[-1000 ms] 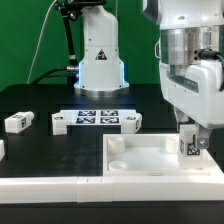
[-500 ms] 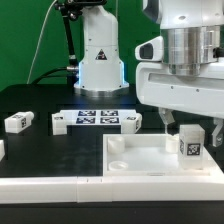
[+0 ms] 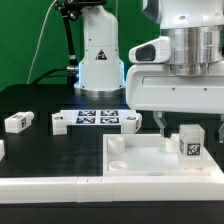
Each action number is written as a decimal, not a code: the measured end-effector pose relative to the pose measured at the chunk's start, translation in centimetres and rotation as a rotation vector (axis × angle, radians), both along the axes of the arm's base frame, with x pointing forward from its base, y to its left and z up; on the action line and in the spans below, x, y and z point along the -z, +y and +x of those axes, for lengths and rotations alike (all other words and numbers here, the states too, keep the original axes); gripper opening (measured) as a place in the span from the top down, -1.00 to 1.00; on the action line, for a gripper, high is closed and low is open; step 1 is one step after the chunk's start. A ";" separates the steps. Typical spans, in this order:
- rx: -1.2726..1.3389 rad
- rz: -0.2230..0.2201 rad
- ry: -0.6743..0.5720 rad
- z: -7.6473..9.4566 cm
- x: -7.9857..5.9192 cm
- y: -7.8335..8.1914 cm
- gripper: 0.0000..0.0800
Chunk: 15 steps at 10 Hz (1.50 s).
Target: Assemble one leg
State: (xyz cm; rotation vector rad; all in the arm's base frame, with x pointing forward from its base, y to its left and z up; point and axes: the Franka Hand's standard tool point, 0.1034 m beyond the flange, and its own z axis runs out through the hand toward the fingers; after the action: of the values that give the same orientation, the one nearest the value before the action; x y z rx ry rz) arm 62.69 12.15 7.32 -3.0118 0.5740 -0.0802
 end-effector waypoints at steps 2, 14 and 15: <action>-0.153 -0.014 -0.010 0.0 0.1 -0.1 -0.62; 0.379 -0.035 0.001 -0.1 0.1 -2.8 0.25; 0.421 -0.043 0.002 -0.1 0.1 -3.3 0.25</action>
Offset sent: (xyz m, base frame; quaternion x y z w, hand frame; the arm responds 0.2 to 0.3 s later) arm 0.0000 0.0000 0.0000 0.0000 0.0000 0.0000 1.0000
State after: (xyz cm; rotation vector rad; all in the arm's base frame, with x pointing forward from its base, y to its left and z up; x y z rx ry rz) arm 62.54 8.88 7.21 -2.8754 1.2095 -0.1140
